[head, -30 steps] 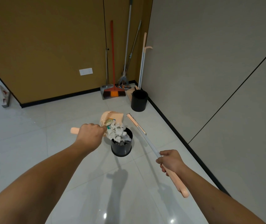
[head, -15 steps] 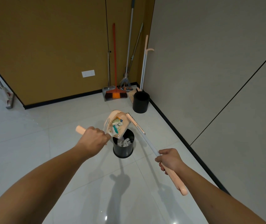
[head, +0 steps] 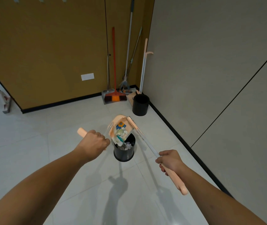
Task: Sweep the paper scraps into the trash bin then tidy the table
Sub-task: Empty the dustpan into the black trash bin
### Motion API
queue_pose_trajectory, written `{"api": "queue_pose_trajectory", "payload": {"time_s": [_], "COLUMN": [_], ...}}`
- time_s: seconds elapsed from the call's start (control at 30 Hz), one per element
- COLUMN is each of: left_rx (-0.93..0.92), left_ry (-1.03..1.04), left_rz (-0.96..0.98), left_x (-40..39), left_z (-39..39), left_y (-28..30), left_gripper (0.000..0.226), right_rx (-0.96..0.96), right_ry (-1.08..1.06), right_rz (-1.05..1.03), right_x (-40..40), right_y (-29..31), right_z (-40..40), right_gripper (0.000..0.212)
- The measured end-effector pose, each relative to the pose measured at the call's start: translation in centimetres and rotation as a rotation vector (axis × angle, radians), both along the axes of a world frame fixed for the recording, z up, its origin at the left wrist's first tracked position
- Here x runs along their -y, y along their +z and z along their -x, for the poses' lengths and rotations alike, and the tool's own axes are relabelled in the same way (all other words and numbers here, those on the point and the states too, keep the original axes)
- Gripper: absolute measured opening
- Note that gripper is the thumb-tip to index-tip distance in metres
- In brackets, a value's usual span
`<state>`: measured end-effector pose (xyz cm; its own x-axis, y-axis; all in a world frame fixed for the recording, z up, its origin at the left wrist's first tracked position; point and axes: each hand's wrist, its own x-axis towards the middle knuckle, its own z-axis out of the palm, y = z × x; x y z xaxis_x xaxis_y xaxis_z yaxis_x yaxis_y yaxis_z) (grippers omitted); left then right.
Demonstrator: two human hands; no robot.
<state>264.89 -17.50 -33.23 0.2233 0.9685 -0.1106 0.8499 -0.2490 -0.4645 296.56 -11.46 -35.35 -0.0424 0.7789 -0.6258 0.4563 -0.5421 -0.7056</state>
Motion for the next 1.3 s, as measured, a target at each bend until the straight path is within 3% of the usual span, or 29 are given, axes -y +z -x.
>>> {"api": "queue_pose_trajectory", "payload": {"time_s": [0.83, 1.3], "left_rx": [-0.071, 0.131], "left_ry": [-0.082, 0.358], "left_rz": [0.004, -0.113], "left_x": [0.5, -5.1], "left_z": [4.6, 10.4], "left_y": [2.0, -0.2], "left_gripper": [0.008, 0.03], "right_rx": [-0.008, -0.042], "right_ry": [-0.066, -0.077], "right_rz": [-0.051, -0.037], "right_x": [0.6, -6.8], "right_y": [0.2, -1.0], "right_z": [4.5, 9.8], "right_gripper": [0.048, 0.047]}}
